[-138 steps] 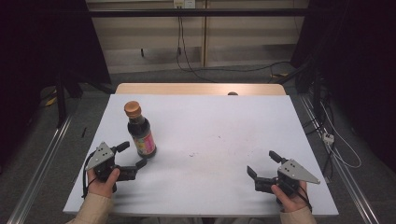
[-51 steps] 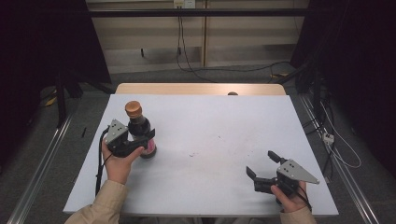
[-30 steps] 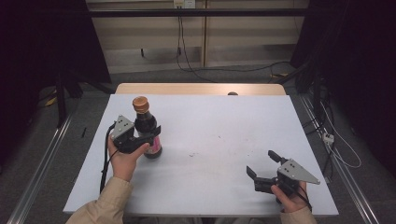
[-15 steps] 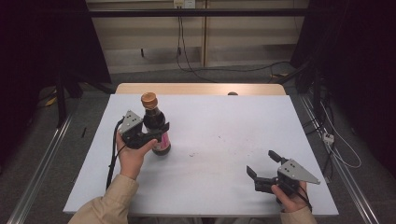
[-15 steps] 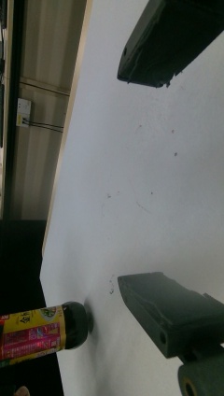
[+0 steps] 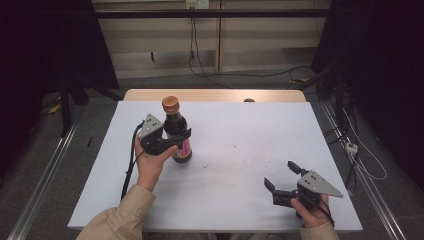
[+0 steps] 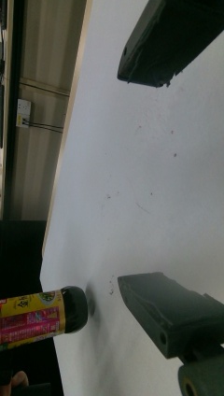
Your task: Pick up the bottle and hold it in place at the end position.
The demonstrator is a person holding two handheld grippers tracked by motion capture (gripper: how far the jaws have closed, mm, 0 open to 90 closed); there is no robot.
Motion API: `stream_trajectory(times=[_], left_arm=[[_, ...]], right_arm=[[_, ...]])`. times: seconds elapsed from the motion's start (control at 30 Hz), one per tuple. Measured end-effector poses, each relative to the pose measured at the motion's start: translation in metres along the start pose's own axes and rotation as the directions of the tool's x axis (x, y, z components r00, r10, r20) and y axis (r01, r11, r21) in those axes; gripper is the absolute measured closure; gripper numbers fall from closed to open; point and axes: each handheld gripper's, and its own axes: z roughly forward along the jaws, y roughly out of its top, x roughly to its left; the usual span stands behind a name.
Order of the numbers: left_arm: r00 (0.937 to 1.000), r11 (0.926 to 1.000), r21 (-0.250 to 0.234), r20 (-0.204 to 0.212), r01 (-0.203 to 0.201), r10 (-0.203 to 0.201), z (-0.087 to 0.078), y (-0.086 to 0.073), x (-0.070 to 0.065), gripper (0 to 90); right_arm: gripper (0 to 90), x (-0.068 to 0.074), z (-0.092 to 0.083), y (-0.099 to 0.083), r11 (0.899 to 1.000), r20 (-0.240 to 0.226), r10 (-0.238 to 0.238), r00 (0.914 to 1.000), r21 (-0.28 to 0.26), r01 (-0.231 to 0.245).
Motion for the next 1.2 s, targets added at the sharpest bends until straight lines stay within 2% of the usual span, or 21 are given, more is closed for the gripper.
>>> stream_trajectory(times=[0.03,0.13,0.23,0.27,0.4,0.43,0.53,0.67,0.77,1.07,1.2], left_arm=[[1.0000,1.0000,0.002,0.006,0.007,-0.007,0.003,0.000,-0.002,27.7],[0.9999,0.9999,0.008,0.007,-0.014,0.014,0.006,0.000,-0.001,27.7],[1.0000,0.9999,0.012,0.009,-0.003,0.003,0.010,0.000,-0.003,27.7],[0.9998,0.9997,0.017,0.007,-0.018,0.018,0.013,0.001,-0.003,27.7],[0.9999,0.9999,0.010,0.010,-0.005,0.005,0.017,0.003,-0.004,27.7],[0.9995,0.9995,0.014,0.011,-0.029,0.029,0.017,0.004,-0.004,27.7],[0.9991,0.9991,0.014,0.014,-0.040,0.040,0.020,0.006,-0.006,27.7],[0.9990,0.9991,0.016,0.024,-0.039,0.038,0.026,0.007,-0.009,27.7],[0.9994,0.9996,0.016,0.029,-0.021,0.021,0.031,0.008,-0.012,27.6],[0.9981,0.9990,0.018,0.047,-0.040,0.040,0.042,0.011,-0.014,27.6],[0.9982,0.9993,0.019,0.053,-0.031,0.030,0.047,0.012,-0.016,27.6]], right_arm=[[2.8,0.000,0.000,0.000,1.000,0.001,0.000,1.0000,0.000,0.000],[2.8,0.000,0.000,0.000,1.000,0.000,0.001,1.0000,0.001,-0.001],[2.8,0.000,0.000,0.000,1.000,-0.001,0.001,1.0000,0.000,-0.001],[2.8,0.000,0.000,0.000,1.000,-0.001,0.001,1.0000,0.000,-0.001],[2.8,0.000,0.000,0.000,1.000,-0.001,0.000,1.0000,0.000,0.000],[2.8,0.000,0.000,0.000,1.000,-0.002,0.001,1.0000,-0.001,-0.001],[2.8,-0.001,0.000,-0.001,1.000,-0.003,0.002,1.0000,0.000,-0.002],[2.8,0.000,0.000,-0.001,1.000,-0.003,0.001,1.0000,0.003,-0.001],[2.9,0.000,0.000,-0.001,1.000,-0.003,0.001,1.0000,0.001,-0.001],[2.9,-0.001,-0.001,-0.001,1.000,-0.002,0.005,1.0000,0.001,-0.005],[2.9,-0.001,-0.001,-0.001,1.000,-0.002,0.005,1.0000,0.002,-0.005]])
